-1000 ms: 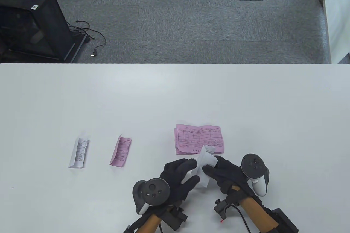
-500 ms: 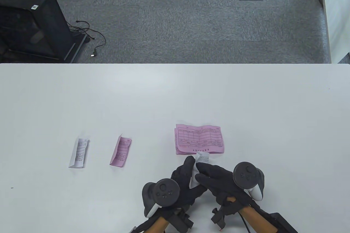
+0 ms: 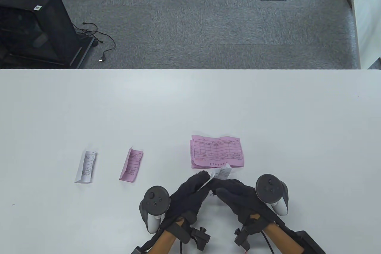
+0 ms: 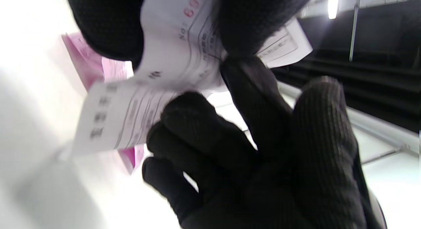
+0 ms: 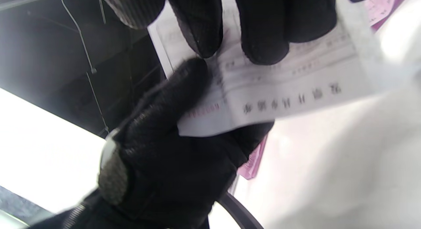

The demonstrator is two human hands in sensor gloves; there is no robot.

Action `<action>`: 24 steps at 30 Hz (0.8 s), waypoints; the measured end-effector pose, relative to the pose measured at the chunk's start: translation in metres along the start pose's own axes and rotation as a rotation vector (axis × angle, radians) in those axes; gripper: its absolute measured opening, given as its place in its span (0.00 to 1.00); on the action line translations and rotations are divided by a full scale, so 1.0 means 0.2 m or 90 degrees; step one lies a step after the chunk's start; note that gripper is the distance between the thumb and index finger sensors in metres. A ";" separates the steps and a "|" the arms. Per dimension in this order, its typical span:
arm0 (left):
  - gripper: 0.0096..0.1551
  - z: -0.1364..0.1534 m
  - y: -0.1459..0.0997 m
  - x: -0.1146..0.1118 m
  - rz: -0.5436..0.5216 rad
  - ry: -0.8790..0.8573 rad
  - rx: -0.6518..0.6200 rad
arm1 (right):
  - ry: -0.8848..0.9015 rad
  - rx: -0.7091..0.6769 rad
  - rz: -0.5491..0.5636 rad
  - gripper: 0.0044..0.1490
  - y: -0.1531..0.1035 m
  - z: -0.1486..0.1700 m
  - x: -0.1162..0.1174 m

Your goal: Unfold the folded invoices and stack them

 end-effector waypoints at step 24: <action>0.20 0.02 0.06 0.12 0.095 -0.268 0.003 | 0.372 -0.078 -0.216 0.60 0.05 0.20 -0.01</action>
Point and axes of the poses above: the tracker on the back of each hand, its own z axis roughly to the little-finger side, its own y axis roughly from the wrist to the fingertips, x = y × z, the point moved 2 cm from there along y, roughly from the wrist to the fingertips, and after that the axes turned 13 degrees about -z, right-handed, at the moved point
